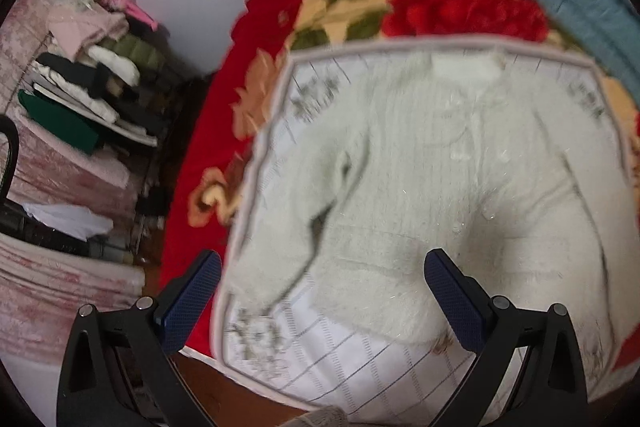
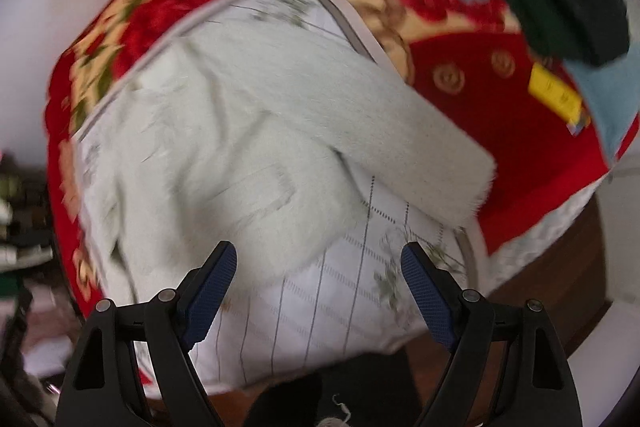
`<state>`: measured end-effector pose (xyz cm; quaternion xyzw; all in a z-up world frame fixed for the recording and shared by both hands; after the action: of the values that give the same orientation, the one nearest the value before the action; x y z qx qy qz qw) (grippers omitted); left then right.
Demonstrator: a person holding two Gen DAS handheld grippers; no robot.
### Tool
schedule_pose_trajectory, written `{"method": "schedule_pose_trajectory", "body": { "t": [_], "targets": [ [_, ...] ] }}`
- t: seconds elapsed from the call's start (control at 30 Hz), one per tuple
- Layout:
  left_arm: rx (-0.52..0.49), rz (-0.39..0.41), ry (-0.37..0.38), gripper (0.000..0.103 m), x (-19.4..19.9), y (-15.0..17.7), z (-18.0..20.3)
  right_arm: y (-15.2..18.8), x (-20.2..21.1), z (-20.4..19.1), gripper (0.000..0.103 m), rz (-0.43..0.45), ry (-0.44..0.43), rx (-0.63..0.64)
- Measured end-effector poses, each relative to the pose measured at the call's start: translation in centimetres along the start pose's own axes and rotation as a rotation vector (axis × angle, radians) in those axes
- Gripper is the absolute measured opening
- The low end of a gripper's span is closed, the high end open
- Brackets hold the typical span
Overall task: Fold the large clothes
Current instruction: 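Grasp the cardigan sleeve cuff with the right tool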
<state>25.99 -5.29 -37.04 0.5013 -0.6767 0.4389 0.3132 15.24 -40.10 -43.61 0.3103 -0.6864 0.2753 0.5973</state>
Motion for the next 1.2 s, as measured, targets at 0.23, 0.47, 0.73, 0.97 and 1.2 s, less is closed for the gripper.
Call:
{"method": "schedule_pose_trajectory", "body": {
  "t": [0.23, 0.47, 0.73, 0.97, 1.2],
  "targets": [
    [-0.025, -0.104, 0.031, 0.103, -9.2, -1.3, 8.4, -3.9, -9.9, 12.9, 0.086, -0.041, 0.069, -0.417],
    [-0.17, -0.082, 0.05, 0.103, -13.8, -1.5, 16.3, -4.9, -16.6, 20.3, 0.086, -0.021, 0.146, -0.544],
    [-0.243, -0.078, 0.046, 0.103, -15.6, -2.1, 19.7, -6.0, -20.5, 20.5, 0.068, -0.003, 0.069, -0.633],
    [-0.205, -0.083, 0.066, 0.103, -14.9, -3.6, 17.6, -8.1, -15.9, 18.6, 0.012, 0.133, -0.03, -0.605],
    [-0.126, -0.058, 0.083, 0.103, -12.9, -5.5, 13.5, -11.3, -5.1, 6.4, 0.012, 0.268, -0.151, -0.356]
  ]
}}
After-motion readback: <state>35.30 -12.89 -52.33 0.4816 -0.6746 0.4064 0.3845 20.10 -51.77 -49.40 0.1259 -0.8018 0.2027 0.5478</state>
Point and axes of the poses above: each gripper's, at about its wrist camera, not at the fingertips, and x roughly against the way its jaws point, z to its right, y to its underside, the point moved 1 cm from there along -x, roughly the way its jaws point, and after that the axes turned 1 degree about -z, right-handed, at the moved point
